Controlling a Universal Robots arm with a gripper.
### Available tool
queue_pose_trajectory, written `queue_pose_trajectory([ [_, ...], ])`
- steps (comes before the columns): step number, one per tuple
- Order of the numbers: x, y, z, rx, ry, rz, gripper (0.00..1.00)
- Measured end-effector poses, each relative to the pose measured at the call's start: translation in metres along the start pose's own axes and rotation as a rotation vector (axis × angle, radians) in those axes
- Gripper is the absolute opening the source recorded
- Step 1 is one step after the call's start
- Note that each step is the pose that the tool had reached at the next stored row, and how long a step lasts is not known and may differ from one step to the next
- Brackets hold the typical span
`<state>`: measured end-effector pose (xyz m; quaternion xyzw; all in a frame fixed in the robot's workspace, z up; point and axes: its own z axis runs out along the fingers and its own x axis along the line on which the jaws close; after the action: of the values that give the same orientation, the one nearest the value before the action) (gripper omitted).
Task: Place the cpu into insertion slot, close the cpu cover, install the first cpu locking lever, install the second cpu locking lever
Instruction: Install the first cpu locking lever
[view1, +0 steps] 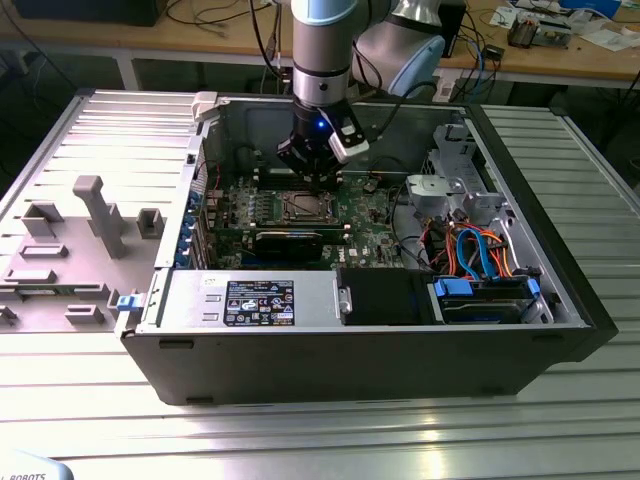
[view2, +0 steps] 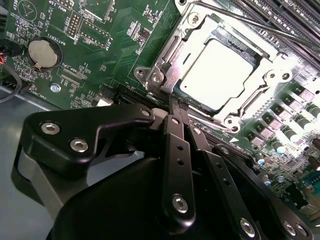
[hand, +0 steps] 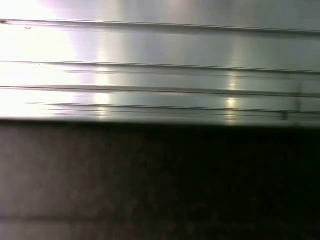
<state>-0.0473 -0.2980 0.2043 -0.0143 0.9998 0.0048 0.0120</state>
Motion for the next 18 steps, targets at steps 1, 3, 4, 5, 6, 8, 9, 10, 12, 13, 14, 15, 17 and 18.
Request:
queue_pose_trajectory([
  [1,0.0,0.0,0.0001,-0.0001,-0.0001,0.0,0.11],
  [3,-0.0002,0.0001,-0.0002,-0.0006,-0.0005,0.0,0.11],
  [4,-0.0002,0.0001,-0.0007,-0.0008,-0.0008,0.0,0.11],
  [5,-0.0002,0.0001,-0.0012,-0.0005,-0.0006,0.0,0.11],
  [6,-0.0002,0.0001,-0.0017,-0.0004,-0.0004,0.0,0.11],
  [8,-0.0007,0.0001,-0.0023,-0.0005,-0.0004,0.0,0.11],
  [9,-0.001,0.0001,-0.0024,-0.0003,-0.0003,0.0,0.11],
  [10,-0.0016,0.0,-0.0026,-0.0001,-0.0002,0.0,0.11],
  [12,-0.0021,0.0,-0.0026,-0.0002,-0.0003,0.0,0.11],
  [13,-0.0021,0.0,-0.0027,-0.0001,-0.0002,0.0,0.11],
  [14,-0.0022,0.0,-0.0029,-0.0001,-0.0002,0.0,0.11],
  [15,-0.0022,0.0,-0.0029,-0.0002,-0.0003,0.0,0.11],
  [17,-0.0023,0.0,-0.003,0.0002,-0.0003,0.0,0.11],
  [18,-0.0024,0.0,-0.003,0.0015,-0.0001,0.0,0.11],
])
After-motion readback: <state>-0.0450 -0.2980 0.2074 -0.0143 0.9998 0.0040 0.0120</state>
